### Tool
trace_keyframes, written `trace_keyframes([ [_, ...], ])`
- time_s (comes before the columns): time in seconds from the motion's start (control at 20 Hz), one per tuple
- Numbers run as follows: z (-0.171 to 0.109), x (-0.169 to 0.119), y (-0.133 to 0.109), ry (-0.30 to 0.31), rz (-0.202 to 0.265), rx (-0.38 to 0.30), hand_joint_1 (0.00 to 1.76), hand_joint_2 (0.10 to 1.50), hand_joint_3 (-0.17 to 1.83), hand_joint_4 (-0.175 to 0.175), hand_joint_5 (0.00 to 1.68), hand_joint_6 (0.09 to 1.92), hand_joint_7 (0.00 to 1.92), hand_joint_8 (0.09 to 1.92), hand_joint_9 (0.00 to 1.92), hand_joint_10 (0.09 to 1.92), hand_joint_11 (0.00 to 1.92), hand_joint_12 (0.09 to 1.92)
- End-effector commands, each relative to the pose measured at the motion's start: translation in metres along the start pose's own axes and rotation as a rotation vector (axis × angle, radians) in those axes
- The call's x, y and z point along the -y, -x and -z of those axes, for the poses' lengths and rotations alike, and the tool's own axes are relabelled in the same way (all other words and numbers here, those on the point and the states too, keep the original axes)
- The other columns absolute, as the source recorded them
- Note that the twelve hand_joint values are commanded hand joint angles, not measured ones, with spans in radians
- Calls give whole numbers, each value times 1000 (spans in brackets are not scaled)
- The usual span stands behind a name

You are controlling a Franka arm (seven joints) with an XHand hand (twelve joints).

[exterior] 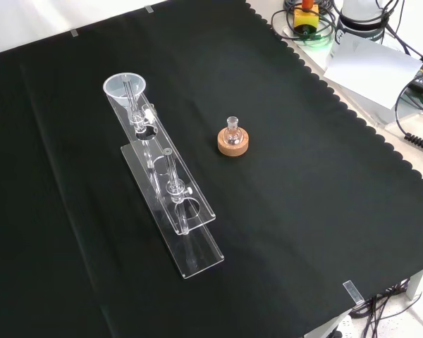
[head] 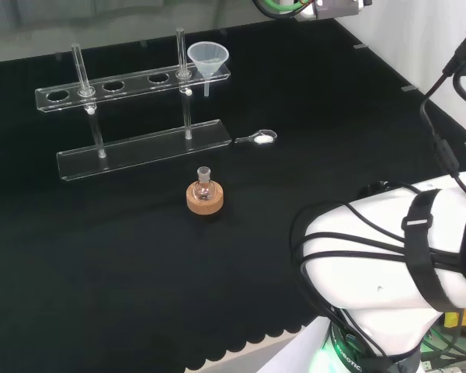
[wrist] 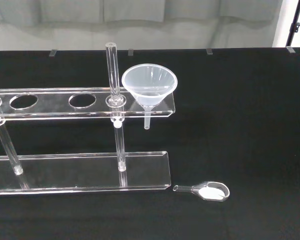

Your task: Pick up the funnel from the transparent funnel stand.

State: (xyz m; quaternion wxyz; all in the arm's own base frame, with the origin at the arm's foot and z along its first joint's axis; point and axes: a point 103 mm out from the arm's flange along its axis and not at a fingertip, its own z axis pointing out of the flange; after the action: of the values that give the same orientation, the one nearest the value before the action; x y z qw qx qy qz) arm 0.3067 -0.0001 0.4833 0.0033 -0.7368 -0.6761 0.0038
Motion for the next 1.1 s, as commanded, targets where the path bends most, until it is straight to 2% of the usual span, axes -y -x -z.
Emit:
trace_keyframes([
  [0.05,0,-1,6,6,-2,5,18,1171,532,9,177,204,24,503,165,620,13,1270],
  [0.2,0,-3,7,3,-11,9,1,1243,403,10,229,87,24,490,166,605,1,1295],
  [0.35,-1,-6,6,2,-10,13,0,1255,382,10,239,87,26,488,167,602,0,1297],
  [0.55,2,-11,-23,-4,-21,73,0,1258,377,10,244,87,27,488,168,602,0,1297],
  [0.65,0,-16,-29,-8,-30,98,0,1258,375,9,245,87,28,488,168,602,0,1296],
  [1.1,-22,-47,-33,-38,-46,135,0,1262,368,9,252,87,31,488,174,603,0,1291],
])
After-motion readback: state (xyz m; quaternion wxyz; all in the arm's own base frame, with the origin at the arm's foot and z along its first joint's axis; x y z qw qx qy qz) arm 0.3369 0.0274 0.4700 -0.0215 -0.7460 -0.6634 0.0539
